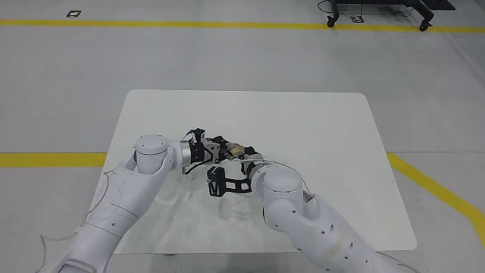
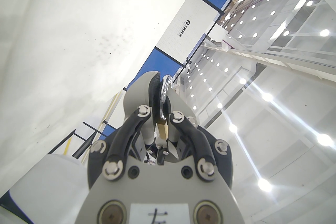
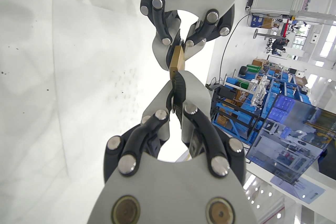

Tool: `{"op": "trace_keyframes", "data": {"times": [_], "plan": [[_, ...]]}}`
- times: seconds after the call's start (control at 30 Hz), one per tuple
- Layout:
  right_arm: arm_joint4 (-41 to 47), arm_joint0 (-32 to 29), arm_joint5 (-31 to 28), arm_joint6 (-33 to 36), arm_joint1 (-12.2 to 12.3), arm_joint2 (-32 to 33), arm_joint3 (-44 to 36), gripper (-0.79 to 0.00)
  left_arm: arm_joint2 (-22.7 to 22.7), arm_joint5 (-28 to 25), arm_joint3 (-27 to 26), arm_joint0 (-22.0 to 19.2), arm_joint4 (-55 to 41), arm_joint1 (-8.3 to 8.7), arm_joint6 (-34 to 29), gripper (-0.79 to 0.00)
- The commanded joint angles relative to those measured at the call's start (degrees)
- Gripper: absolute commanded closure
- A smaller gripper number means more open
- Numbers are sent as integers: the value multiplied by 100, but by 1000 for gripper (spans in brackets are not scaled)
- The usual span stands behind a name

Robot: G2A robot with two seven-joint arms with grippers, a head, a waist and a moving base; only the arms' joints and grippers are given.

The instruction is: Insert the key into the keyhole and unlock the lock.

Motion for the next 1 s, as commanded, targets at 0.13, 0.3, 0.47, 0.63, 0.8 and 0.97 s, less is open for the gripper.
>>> {"op": "trace_keyframes", "data": {"times": [0.13, 0.3, 0.47, 0.63, 0.8, 0.97], "plan": [[38, -123, -27, -99, 21, 161, -152, -323, -20, 6, -11, 16, 3, 3, 36, 0], [147, -273, -89, -209, 53, 352, -314, -311, -32, 11, -21, 26, 17, 7, 36, 0], [463, -480, -234, -484, 117, 727, -503, -320, -51, -17, -28, 38, 33, 12, 40, 0], [581, -670, -430, -691, 183, 971, -659, -249, -67, -26, -35, 49, 46, 17, 46, 0], [474, -706, -575, -878, 220, 960, -681, -237, -50, -21, -41, 50, 63, 14, 34, 0], [429, -662, -511, -968, 223, 924, -630, -80, -45, -33, -38, 46, 70, 11, 26, 0]]}}
